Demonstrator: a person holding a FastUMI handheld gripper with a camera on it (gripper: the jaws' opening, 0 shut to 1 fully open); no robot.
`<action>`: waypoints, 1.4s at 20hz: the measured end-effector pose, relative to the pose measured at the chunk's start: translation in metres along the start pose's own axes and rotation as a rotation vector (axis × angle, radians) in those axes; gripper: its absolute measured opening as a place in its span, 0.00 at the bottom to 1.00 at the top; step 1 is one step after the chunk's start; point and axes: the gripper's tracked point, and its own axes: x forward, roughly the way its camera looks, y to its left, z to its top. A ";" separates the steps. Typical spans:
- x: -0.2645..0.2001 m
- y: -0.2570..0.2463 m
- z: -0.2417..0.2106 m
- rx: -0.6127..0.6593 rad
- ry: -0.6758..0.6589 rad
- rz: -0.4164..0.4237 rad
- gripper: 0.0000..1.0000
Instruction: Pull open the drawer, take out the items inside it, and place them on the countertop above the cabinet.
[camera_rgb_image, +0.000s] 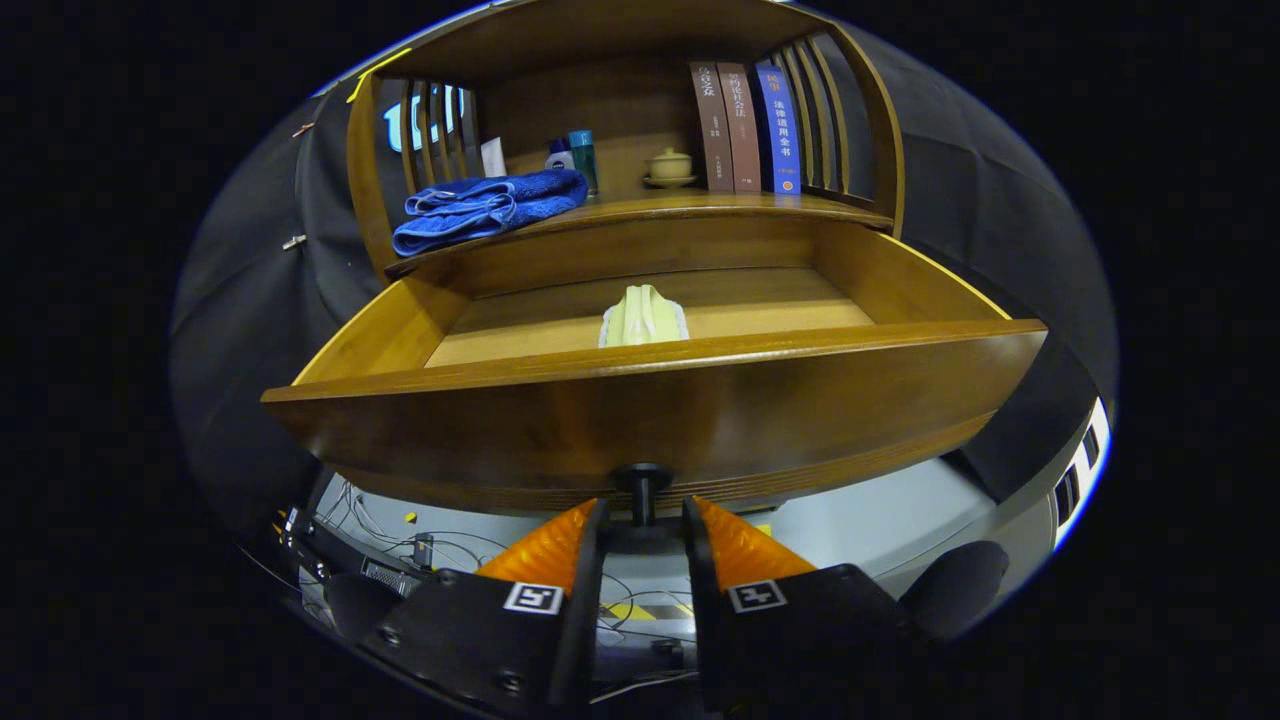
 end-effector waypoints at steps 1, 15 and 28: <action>-0.001 -0.001 -0.002 -0.007 0.010 -0.007 0.61; -0.021 0.014 0.161 0.016 -0.137 0.030 1.00; 0.115 0.011 0.148 -0.041 0.316 -0.029 1.00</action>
